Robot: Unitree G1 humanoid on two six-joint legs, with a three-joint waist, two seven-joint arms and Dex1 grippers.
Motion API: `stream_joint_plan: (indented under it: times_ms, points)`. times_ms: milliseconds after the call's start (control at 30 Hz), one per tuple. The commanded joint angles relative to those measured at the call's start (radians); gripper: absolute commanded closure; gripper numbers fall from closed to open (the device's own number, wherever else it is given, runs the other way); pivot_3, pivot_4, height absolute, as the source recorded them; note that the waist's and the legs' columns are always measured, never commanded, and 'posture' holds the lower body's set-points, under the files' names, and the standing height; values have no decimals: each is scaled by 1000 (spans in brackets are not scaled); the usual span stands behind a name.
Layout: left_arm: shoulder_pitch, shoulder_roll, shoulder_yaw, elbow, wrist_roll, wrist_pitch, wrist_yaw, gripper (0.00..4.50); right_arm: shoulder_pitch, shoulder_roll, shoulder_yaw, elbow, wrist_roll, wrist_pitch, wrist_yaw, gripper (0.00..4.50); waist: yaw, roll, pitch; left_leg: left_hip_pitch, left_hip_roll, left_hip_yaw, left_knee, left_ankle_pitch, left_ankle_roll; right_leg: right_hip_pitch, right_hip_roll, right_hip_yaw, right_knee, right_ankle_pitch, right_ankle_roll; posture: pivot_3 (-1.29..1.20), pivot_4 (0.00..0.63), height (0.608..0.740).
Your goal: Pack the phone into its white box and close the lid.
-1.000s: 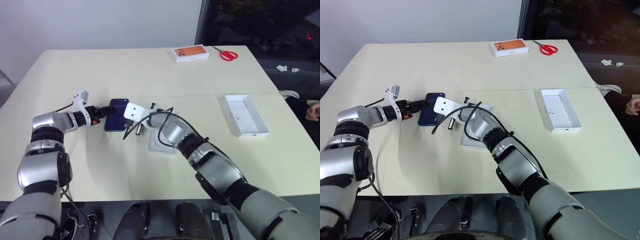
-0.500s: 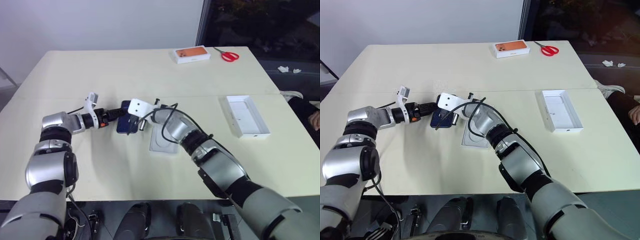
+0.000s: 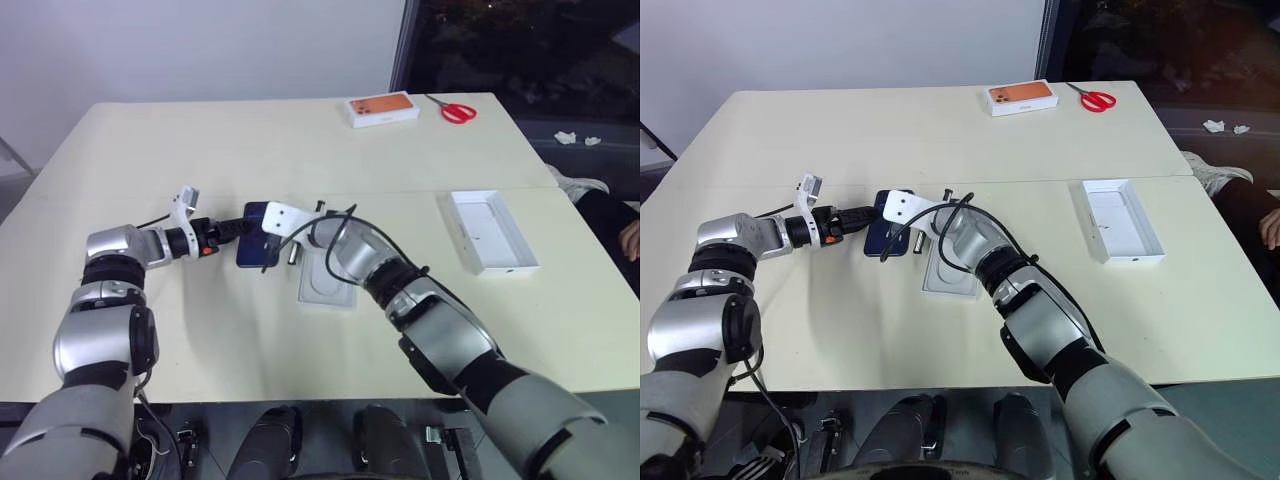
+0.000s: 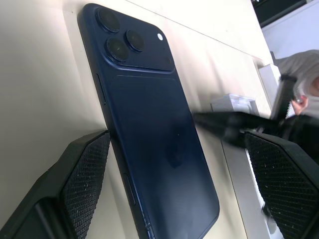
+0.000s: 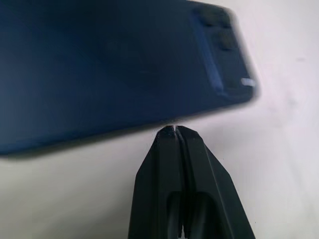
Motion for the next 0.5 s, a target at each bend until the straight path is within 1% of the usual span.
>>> stream_joint_plan:
  times_ms: [33, 133, 167, 200, 233, 333, 500]
  points:
    - [58, -64, -58, 44, 33, 75, 6, 0, -9, 24, 18, 31, -13, 2, 9, 4451, 0, 1, -2, 1, 0, 0, 0, 0, 0, 1, 0, 0, 0, 0, 0, 0, 150, 740]
    - [66, -82, -52, 29, 23, 93, 8, 0, -17, 31, 6, 37, -5, 7, 10, 4451, 0, 1, -3, 4, 0, 0, -1, -1, 1, 4, 0, 0, 0, 0, 0, 0, 150, 740]
    - [70, -91, -51, 20, 18, 99, 9, 0, -18, 32, 3, 36, -3, 4, 8, 4451, 1, 1, -3, 7, 0, 0, -2, -1, 2, 7, 0, 0, -1, 0, 0, 0, 150, 740]
    - [74, -102, -50, 10, 14, 104, 13, 0, -19, 32, 4, 37, -6, 2, 6, 4451, 1, 1, -3, 11, 0, 0, -3, -5, 8, 11, 0, 0, -2, 0, 0, 0, 150, 740]
    - [77, -111, -48, -1, 8, 113, 14, 0, -19, 31, 7, 39, -11, -1, 4, 4451, 1, 2, -3, 14, 0, 0, -3, -6, 9, 14, 0, 0, -2, 0, 0, 0, 150, 740]
    - [79, -132, -43, -41, -13, 153, 13, 0, -17, 26, 11, 40, -20, -5, 0, 4451, 3, 3, -4, 15, 0, 0, -2, -6, 9, 14, 0, 0, -2, 0, 0, 0, 150, 740]
    - [85, -124, -21, -89, -41, 207, 0, 0, -9, 22, 6, 30, -23, -5, 5, 4451, 3, 3, -4, 15, 0, 0, -2, -6, 9, 15, 0, 0, -2, 0, 0, 0, 150, 740]
